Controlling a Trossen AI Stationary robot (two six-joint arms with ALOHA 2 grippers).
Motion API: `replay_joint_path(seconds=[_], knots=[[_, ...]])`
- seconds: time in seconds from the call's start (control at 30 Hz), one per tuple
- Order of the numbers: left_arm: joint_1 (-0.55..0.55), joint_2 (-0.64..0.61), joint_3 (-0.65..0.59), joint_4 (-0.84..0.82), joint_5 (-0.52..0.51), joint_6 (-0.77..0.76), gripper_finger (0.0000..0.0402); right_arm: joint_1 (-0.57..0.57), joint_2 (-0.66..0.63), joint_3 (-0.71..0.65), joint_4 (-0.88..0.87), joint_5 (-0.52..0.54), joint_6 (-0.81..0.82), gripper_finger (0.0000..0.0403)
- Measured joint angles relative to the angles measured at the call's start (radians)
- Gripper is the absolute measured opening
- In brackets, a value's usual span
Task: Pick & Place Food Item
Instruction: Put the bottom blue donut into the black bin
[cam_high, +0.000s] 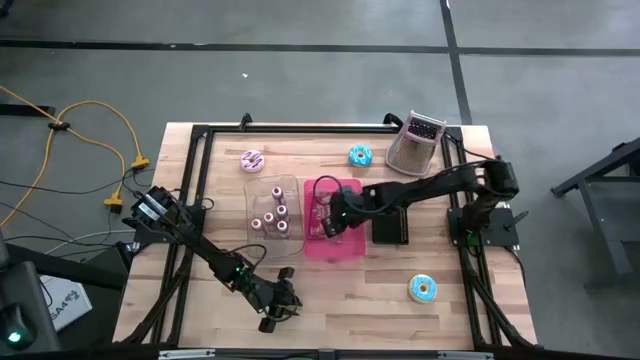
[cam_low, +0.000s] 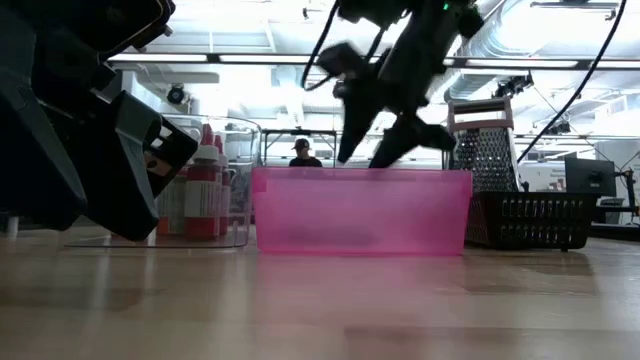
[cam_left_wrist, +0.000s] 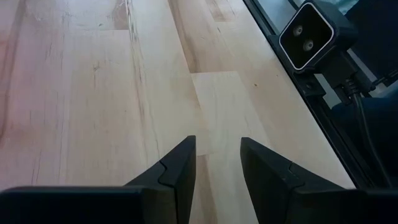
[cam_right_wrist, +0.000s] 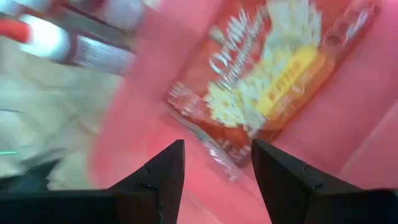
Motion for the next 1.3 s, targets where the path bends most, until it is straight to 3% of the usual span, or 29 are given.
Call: replay_joint_path(seconds=[0.23,0.4,0.67,0.97,1.3], knots=[[0.000,-0.009,-0.001,-0.001,0.000,0.008,0.0122,-0.002,-0.127,0.002,-0.010,0.030,-0.029,0.0173],[-0.007,-0.082,-0.001,-0.018,0.001,0.044,0.0122,0.023,-0.183,0.001,-0.038,0.018,-0.052,0.0173],[-0.021,-0.215,-0.001,-0.096,-0.007,0.067,0.0122,0.082,-0.230,0.002,-0.064,-0.070,-0.063,0.0173],[-0.027,-0.300,0.000,-0.189,-0.053,0.097,0.0122,0.226,-0.241,0.000,-0.054,-0.195,-0.059,0.0173],[-0.027,-0.333,0.000,-0.237,-0.069,0.079,0.0122,0.409,-0.240,0.001,-0.138,-0.209,0.065,0.0173]])
